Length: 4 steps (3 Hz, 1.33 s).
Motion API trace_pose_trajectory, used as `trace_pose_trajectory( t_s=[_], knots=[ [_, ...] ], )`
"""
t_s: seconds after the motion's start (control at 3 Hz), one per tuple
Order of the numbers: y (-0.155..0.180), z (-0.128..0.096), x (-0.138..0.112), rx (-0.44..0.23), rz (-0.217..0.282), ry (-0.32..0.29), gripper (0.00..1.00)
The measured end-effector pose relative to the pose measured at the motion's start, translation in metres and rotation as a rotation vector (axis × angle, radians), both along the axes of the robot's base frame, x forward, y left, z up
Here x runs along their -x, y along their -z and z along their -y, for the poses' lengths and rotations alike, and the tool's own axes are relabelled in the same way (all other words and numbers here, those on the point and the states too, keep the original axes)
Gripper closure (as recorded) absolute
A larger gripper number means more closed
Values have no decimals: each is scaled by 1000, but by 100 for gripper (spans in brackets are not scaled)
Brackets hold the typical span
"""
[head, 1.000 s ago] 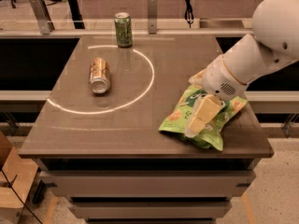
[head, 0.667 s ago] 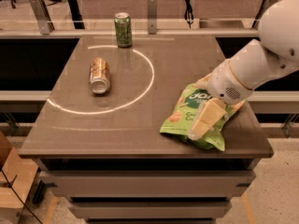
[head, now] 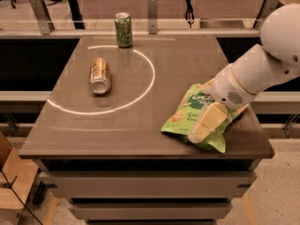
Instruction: Move green rice chip bag near green can
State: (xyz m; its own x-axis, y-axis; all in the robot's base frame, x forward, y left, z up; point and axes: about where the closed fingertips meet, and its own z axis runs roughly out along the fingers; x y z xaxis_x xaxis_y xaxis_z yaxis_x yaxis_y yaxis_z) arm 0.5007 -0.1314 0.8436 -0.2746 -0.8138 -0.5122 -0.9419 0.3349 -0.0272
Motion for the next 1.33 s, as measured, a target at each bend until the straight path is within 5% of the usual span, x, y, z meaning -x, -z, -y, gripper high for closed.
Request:
trace_pose_trajectory(
  t_s=[1.0, 1.33],
  knots=[
    [-11, -9, -11, 6, 32, -14, 87],
    [-11, -9, -11, 6, 32, -14, 100]
  ],
)
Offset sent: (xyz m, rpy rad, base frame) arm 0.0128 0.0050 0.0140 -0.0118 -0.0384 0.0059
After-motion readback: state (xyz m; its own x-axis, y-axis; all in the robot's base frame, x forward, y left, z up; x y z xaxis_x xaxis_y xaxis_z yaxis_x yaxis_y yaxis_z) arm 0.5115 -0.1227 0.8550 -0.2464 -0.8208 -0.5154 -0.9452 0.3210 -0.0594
